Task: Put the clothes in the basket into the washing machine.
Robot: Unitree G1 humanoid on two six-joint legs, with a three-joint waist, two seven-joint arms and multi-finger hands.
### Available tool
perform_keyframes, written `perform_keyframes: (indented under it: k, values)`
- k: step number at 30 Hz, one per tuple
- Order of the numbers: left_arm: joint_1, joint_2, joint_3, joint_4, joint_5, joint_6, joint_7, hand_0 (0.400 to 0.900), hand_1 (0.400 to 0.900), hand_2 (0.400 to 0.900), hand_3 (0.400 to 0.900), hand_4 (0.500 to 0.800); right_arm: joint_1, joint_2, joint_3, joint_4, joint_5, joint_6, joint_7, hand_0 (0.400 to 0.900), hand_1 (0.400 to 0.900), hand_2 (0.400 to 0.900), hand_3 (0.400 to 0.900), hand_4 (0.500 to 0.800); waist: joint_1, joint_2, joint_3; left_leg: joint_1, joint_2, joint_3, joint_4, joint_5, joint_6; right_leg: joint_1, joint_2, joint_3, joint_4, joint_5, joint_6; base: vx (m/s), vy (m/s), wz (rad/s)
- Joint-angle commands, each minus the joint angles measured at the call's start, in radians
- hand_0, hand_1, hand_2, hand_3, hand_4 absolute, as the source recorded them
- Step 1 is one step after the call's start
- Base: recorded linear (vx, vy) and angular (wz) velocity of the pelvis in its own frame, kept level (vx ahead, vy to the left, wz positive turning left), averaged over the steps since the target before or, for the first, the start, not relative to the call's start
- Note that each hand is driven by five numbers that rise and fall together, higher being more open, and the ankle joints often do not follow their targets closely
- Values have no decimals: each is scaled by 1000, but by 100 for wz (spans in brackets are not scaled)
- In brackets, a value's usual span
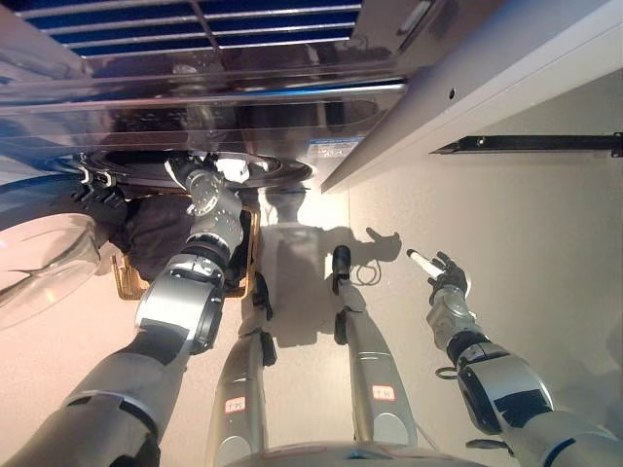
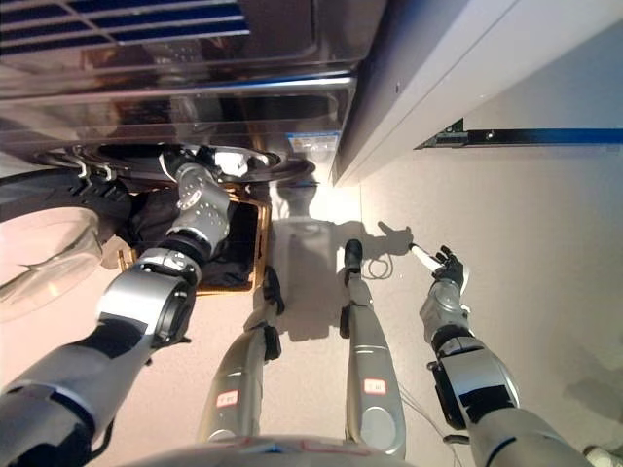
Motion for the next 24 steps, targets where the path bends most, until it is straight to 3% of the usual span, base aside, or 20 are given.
perform_keyframes:
  k: [1, 6, 9, 11, 17, 24]
  values:
    - [-84, -6, 35, -25, -103, -155, -97, 400, 400, 400, 400, 500, 75, -54, 31, 52, 0, -25, -19, 900, 900, 900, 900, 800, 15, 27, -127, 45, 51, -72, -76, 15, -85, 80, 38, -11, -27, -27, 41, 62, -22, -14]
    - [-112, -25, 52, -59, -154, -187, -148, 400, 400, 400, 400, 500, 79, -78, 33, 61, -12, -24, 5, 900, 900, 900, 900, 800, 0, 22, -158, 59, 62, -58, -99, 20, -89, 76, 50, 0, -41, -21, 41, 41, -17, -14]
    - [-96, -30, 50, -58, -184, -172, -211, 400, 400, 400, 400, 500, 99, -96, 24, 72, -9, -24, 31, 900, 900, 900, 900, 800, -9, 19, -166, 65, 67, -47, -111, 22, -91, 72, 58, 10, -54, -12, 42, 17, 3, -14]
    - [-86, -34, 56, -49, -212, -167, -238, 900, 900, 900, 900, 800, 108, -104, 20, 81, -9, -20, 46, 900, 900, 900, 900, 800, -11, 19, -168, 66, 70, -45, -112, 23, -92, 72, 59, 14, -60, -9, 42, 16, 3, -12]
    - [-42, -30, 50, -34, -231, -148, -295, 900, 900, 900, 900, 800, 131, -130, 4, 106, -1, -23, 76, 900, 900, 900, 900, 800, -10, 28, -179, 57, 72, -45, -100, 16, -92, 59, 59, 24, -57, -10, 37, 5, 1, -4]
    - [16, -29, 26, -13, -158, -128, -275, 900, 900, 900, 900, 800, 146, -132, -6, 112, -13, -30, 80, 900, 900, 900, 900, 800, 3, 49, -191, 56, 69, -63, -104, 20, -95, 65, 54, 14, -55, -14, 34, -7, -9, 10]
